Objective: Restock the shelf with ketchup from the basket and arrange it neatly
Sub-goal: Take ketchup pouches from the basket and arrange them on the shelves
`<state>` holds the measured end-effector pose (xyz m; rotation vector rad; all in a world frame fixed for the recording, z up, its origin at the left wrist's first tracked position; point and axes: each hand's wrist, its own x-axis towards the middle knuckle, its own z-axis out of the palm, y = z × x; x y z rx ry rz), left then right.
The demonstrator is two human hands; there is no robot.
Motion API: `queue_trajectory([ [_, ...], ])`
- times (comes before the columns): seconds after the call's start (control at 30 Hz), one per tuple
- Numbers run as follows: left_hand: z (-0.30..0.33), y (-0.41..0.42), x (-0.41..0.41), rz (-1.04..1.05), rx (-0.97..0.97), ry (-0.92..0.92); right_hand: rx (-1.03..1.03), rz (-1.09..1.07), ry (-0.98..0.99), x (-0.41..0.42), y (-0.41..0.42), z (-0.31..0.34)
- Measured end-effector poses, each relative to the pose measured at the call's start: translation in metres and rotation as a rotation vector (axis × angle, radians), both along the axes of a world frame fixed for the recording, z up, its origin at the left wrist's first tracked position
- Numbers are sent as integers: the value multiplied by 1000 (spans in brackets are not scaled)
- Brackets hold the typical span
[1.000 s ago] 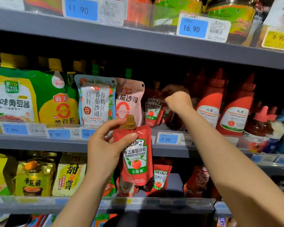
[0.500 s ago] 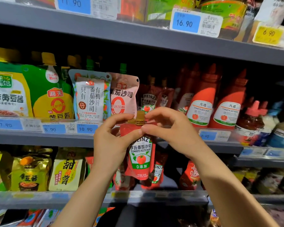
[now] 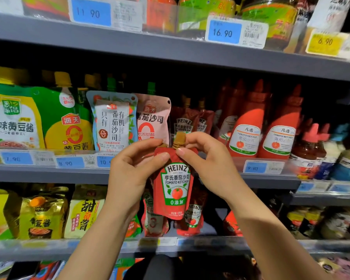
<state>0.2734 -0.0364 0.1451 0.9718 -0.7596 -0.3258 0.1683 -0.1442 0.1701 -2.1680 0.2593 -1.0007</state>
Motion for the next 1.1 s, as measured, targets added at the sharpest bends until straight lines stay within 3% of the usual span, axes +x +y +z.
queue_trajectory([
  [0.07,0,-1,4,33,-25,47,-4,-36,-25,2,-5,2],
  [0.2,-4,2,13,103,-58,88,214,-70,-188,-1,-28,23],
  [0.4,-9,5,19,127,-9,63,126,-355,-295,11,-86,54],
  [0.47,-8,6,19,124,-12,77,99,-382,-226,22,-101,54],
  [0.6,-9,6,18,138,-1,70,-161,-519,309,34,-115,55],
  [0.67,-11,6,19,140,9,73,-291,-576,445,34,-111,59],
  [0.87,-14,2,16,133,16,75,-383,-526,561,35,-88,54],
  [1.1,-9,5,17,137,6,63,-407,-416,511,37,-109,60],
])
